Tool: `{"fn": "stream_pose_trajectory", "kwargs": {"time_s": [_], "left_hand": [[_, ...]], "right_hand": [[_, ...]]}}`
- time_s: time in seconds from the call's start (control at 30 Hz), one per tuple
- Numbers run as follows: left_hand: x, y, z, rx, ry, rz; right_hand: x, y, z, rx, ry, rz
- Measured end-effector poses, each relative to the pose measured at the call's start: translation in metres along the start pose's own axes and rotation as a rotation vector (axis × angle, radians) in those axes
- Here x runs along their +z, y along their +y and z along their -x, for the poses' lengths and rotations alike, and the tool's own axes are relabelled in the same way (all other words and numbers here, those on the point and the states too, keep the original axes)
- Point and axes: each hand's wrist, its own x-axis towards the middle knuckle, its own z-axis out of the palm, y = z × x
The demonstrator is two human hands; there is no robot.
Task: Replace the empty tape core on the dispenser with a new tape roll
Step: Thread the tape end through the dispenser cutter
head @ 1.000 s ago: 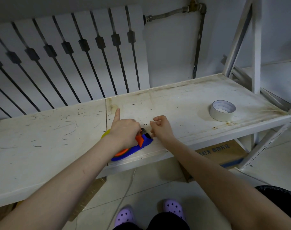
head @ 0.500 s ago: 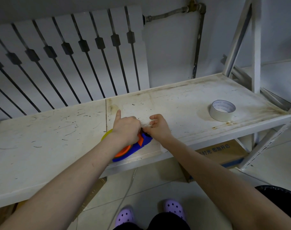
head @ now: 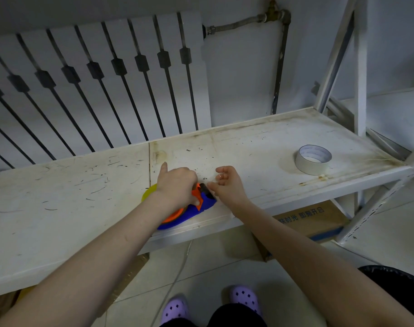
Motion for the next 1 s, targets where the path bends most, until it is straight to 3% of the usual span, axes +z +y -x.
{"fn": "stream_pose_trajectory", "kwargs": {"time_s": [0.23, 0.37, 0.57, 1.0], "left_hand": [[0.0, -0.007, 0.0, 0.0, -0.012, 0.175], [-0.005, 0.008, -0.003, -0.015, 0.005, 0.134], [-0.003, 0.023, -0.012, -0.05, -0.131, 0.082], [-0.005, 0.004, 0.003, -0.003, -0.001, 0.278]], "right_hand": [[0.003, 0.005, -0.002, 0.095, 0.077, -0.036], [0.006, 0.004, -0.003, 0.115, 0.108, 0.038], [-0.001, -0.002, -0.002, 0.132, 0.123, 0.102], [-0.017, -0.024, 0.029, -0.058, 0.178, 0.107]]}}
